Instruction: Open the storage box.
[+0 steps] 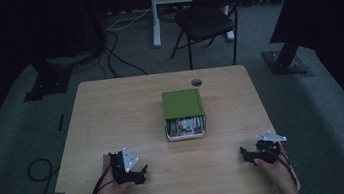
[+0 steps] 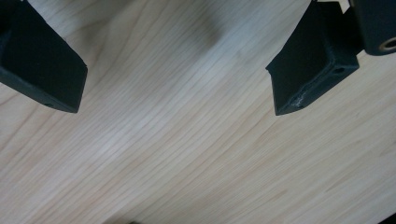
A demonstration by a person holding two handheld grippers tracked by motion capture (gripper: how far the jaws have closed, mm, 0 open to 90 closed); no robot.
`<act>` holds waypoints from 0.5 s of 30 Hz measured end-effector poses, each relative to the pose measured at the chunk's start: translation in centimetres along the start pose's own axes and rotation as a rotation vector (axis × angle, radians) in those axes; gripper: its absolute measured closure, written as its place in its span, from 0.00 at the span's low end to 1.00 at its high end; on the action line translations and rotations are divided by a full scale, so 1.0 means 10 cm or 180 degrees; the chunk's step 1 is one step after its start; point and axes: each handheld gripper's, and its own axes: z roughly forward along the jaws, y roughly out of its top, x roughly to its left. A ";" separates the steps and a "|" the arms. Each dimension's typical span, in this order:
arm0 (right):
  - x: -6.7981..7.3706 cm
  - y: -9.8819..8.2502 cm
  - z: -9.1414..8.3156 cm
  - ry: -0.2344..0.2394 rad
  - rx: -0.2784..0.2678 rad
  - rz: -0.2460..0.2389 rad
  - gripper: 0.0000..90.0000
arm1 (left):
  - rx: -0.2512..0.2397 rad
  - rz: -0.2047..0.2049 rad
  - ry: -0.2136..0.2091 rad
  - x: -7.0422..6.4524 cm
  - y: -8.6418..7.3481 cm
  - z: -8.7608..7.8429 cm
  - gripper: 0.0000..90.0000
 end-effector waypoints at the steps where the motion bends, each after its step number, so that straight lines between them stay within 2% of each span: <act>1: 0.00 0.00 0.00 -0.0001 0.0002 -0.0001 0.12 | -0.0010 0.0027 -0.0023 -0.02 0.02 0.01 0.05; 11: 0.00 0.00 0.00 0.0000 0.0001 0.0000 0.12 | -0.0160 0.0277 -0.0117 -0.21 0.18 0.07 0.06; 15: 0.00 0.00 0.00 0.0000 -0.0001 -0.0002 0.12 | -0.0235 0.0404 -0.0103 -0.29 0.24 0.09 0.06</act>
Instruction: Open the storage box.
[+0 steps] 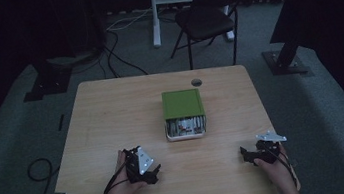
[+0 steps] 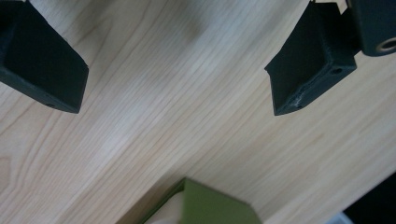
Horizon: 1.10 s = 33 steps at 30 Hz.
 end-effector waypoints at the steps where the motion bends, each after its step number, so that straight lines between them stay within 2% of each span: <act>1: 0.00 0.00 0.00 0.0000 0.0001 0.0001 0.12 | -0.0020 0.0009 -0.0006 -0.02 0.02 0.01 0.06; 6: 0.00 0.00 0.00 0.0000 0.0001 0.0001 0.12 | -0.0077 0.0131 -0.0045 -0.10 0.09 0.04 0.06; 10: 0.00 0.00 0.00 0.0000 0.0001 0.0001 0.12 | -0.0086 0.0339 -0.0025 -0.16 0.17 0.07 0.06; 12: 0.00 0.00 0.00 0.0000 0.0000 0.0000 0.12 | -0.0100 0.0353 -0.0031 -0.17 0.19 0.08 0.06; 13: 0.00 0.00 0.00 0.0000 0.0001 0.0001 0.12 | -0.0132 0.0424 -0.0016 -0.19 0.25 0.10 0.06; 16: 0.00 0.00 0.00 0.0000 0.0000 0.0000 0.12 | -0.0158 0.0485 -0.0007 -0.22 0.32 0.11 0.06; 23: 0.00 0.00 0.00 0.0000 0.0001 0.0002 0.12 | -0.0227 0.0693 -0.0036 -0.32 0.40 0.16 0.06; 29: 0.00 0.00 0.00 0.0000 0.0001 0.0002 0.12 | -0.0265 0.0930 0.0029 -0.40 0.47 0.20 0.06; 33: 0.00 0.00 0.00 0.0000 0.0001 0.0002 0.12 | -0.0297 0.0982 0.0031 -0.44 0.51 0.23 0.07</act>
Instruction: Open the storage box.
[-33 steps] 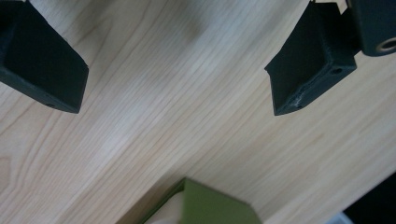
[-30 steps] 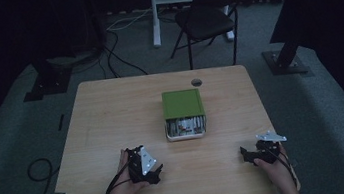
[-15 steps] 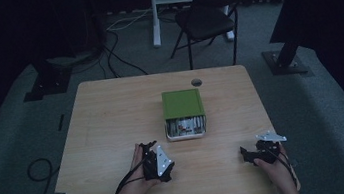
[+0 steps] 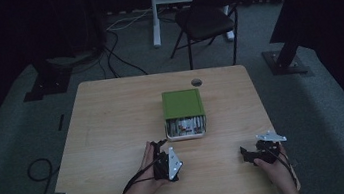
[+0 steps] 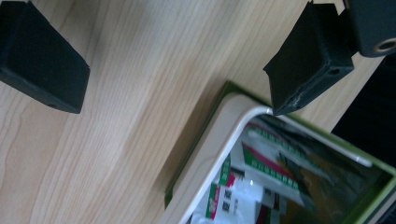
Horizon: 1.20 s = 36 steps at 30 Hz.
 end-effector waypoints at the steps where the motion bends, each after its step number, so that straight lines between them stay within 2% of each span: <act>1: 0.00 0.00 0.00 0.0000 -0.0001 -0.0001 0.12 | 0.0006 0.0025 0.0009 -0.01 0.01 0.01 0.07; 4: 0.00 0.00 0.00 0.0000 0.0000 0.0000 0.12 | 0.0025 0.0123 0.0061 -0.03 0.03 0.04 0.07; 5: 0.00 0.00 0.00 0.0000 -0.0001 -0.0001 0.12 | 0.0037 0.0220 0.0096 -0.05 0.04 0.06 0.07; 6: 0.00 0.00 0.00 0.0000 -0.0002 -0.0003 0.12 | 0.0045 0.0287 0.0102 -0.06 0.05 0.07 0.07; 12: 0.00 0.00 0.00 0.0000 -0.0001 -0.0001 0.12 | 0.0018 0.0451 0.0061 -0.12 0.11 0.11 0.09; 17: 0.00 0.00 0.00 0.0001 -0.0002 -0.0004 0.12 | 0.0018 0.0713 0.0119 -0.16 0.15 0.16 0.09; 19: 0.00 0.00 0.00 0.0001 -0.0002 -0.0004 0.12 | 0.0007 0.0732 0.0190 -0.15 0.17 0.18 0.16; 23: 0.00 0.00 0.00 0.0001 -0.0002 -0.0002 0.12 | -0.0037 0.0748 0.0245 -0.12 0.19 0.22 0.19; 25: 0.00 0.00 0.00 0.0001 -0.0002 -0.0002 0.12 | 0.0043 0.0812 0.0262 -0.12 0.20 0.24 0.19; 27: 0.00 0.00 0.00 0.0002 -0.0002 -0.0004 0.12 | 0.0049 0.0850 0.0259 -0.11 0.20 0.26 0.26; 28: 0.00 0.00 0.00 0.0001 -0.0003 -0.0004 0.12 | 0.0078 0.0893 0.0267 -0.11 0.21 0.27 0.30; 30: 0.00 0.00 0.00 0.0001 -0.0003 -0.0003 0.12 | 0.0040 0.0996 0.0293 -0.11 0.21 0.29 0.45; 32: 0.00 0.00 0.00 0.0001 -0.0002 -0.0004 0.12 | 0.0145 0.1177 0.0362 -0.13 0.21 0.30 0.48; 35: 0.00 0.00 0.00 0.0000 -0.0003 -0.0005 0.12 | 0.0163 0.1332 0.0474 -0.15 0.22 0.32 0.50; 36: 0.00 0.00 0.00 0.0000 -0.0003 -0.0005 0.12 | 0.0132 0.1316 0.0508 -0.15 0.22 0.33 0.50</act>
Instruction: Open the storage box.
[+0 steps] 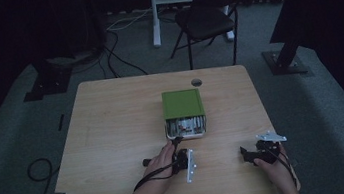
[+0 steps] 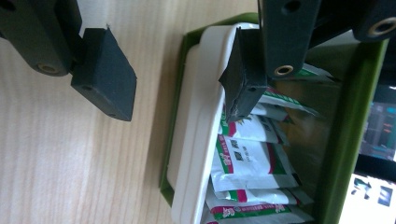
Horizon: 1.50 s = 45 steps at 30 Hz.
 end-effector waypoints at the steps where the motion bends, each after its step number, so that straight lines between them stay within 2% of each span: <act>1: 0.00 0.00 0.00 0.0000 0.0000 -0.0001 0.12 | 0.0002 -0.0031 0.0023 0.00 0.00 0.01 0.50; 3: 0.00 0.00 0.00 0.0000 0.0001 0.0001 0.12 | 0.0036 -0.0016 0.0050 0.00 -0.01 0.02 0.50; 5: 0.00 0.00 0.00 0.0000 0.0000 -0.0001 0.12 | 0.0109 -0.0075 0.0048 0.00 -0.02 0.04 0.50; 6: 0.00 0.00 0.00 0.0000 0.0001 -0.0001 0.12 | 0.0146 -0.0038 0.0075 0.00 -0.03 0.06 0.50; 8: 0.00 0.00 0.00 0.0000 0.0001 -0.0003 0.12 | 0.0147 -0.0071 0.0101 -0.01 -0.03 0.07 0.54; 11: 0.00 0.00 0.00 0.0000 0.0001 0.0000 0.12 | 0.0161 -0.0041 0.0183 -0.01 -0.04 0.09 0.60; 19: 0.00 0.00 0.00 -0.0001 0.0000 0.0000 0.12 | 0.0181 0.0025 0.0220 0.01 -0.01 0.12 0.62; 23: 0.00 0.00 0.00 -0.0001 0.0000 -0.0001 0.12 | 0.0233 0.0078 0.0290 0.00 -0.01 0.15 0.71; 24: 0.00 0.00 0.00 -0.0001 0.0000 -0.0003 0.12 | 0.0229 0.0048 0.0297 0.00 -0.01 0.16 0.73; 25: 0.00 0.00 0.00 0.0000 0.0000 -0.0001 0.12 | 0.0276 0.0105 0.0318 0.00 0.00 0.16 0.75; 28: 0.00 0.00 0.00 0.0000 0.0001 -0.0002 0.12 | 0.0285 0.0118 0.0340 -0.02 0.00 0.17 0.76; 34: 0.00 0.00 0.00 -0.0001 0.0001 -0.0003 0.12 | 0.0270 0.0129 0.0332 -0.01 -0.01 0.18 0.77; 36: 0.00 0.00 0.00 -0.0001 0.0000 -0.0002 0.12 | 0.0304 0.0189 0.0332 -0.01 0.00 0.18 0.77; 45: 0.00 0.00 0.00 -0.0001 0.0001 -0.0003 0.12 | 0.0291 0.0245 0.0303 0.00 0.00 0.17 0.79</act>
